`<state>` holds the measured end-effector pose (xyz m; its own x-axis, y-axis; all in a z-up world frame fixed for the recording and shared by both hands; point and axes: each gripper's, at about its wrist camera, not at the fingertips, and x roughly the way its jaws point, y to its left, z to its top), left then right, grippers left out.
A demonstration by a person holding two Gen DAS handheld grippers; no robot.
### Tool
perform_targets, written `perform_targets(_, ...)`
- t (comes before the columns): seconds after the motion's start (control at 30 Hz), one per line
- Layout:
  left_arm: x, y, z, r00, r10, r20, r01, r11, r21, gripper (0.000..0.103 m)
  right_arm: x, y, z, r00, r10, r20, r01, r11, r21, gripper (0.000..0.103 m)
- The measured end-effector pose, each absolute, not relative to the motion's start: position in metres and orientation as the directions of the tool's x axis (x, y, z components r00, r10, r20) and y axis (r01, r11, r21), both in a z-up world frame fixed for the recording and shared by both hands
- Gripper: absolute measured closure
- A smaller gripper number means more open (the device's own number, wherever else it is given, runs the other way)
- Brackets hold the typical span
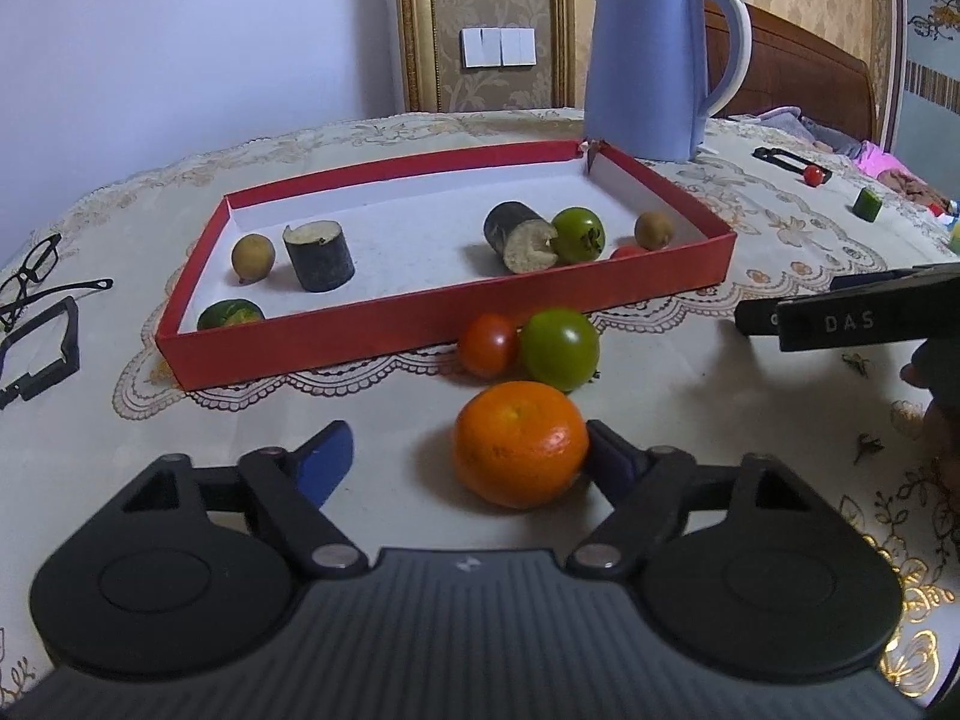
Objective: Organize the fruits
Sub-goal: 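Move the left gripper toward the orange on the table, then close the left gripper around the orange, then carry the orange into the red tray and open the left gripper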
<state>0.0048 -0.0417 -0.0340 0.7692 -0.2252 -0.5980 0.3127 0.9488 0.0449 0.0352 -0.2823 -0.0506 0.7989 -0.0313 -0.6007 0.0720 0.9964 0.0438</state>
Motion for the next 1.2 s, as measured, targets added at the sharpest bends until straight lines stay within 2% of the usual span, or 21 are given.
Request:
perform_targets(0.07,0.003,-0.042,-0.033,0.762,-0.246,-0.599,0.328,0.944,0.03,0.038,0.035,-0.282,-0.051,0.799,-0.031,-0.601,0.072,0.996,0.044,0.005)
perform_targets(0.13,0.0,-0.046,-0.031,0.762,-0.253,-0.597,0.344,0.938,0.043,0.052,0.035,-0.282,-0.051,0.799,-0.031,-0.601,0.072,0.996,0.044,0.005)
perform_targets(0.17,-0.001,-0.048,-0.03,0.759,-0.259,-0.598,0.354,0.934,0.044,0.062,0.035,-0.282,-0.051,0.799,-0.031,-0.601,0.072,0.996,0.044,0.005)
perform_targets(0.67,-0.006,-0.053,-0.024,0.77,-0.244,-0.589,0.362,0.928,0.088,0.062,0.035,-0.282,-0.051,0.799,-0.032,-0.6,0.072,0.996,0.043,0.005)
perform_targets(0.9,0.001,-0.04,0.012,0.815,-0.258,-0.519,0.345,0.936,0.075,0.062,0.035,-0.282,-0.051,0.799,-0.032,-0.6,0.072,0.996,0.043,0.005)
perform_targets(1.03,0.036,-0.032,0.021,0.845,-0.199,-0.497,0.268,0.961,0.07,0.062,0.035,-0.282,-0.051,0.799,-0.032,-0.6,0.072,0.996,0.043,0.005)
perform_targets(1.2,0.083,-0.025,0.009,0.841,-0.101,-0.532,0.17,0.982,0.081,0.062,0.035,-0.282,-0.051,0.799,-0.032,-0.6,0.072,0.996,0.043,0.005)
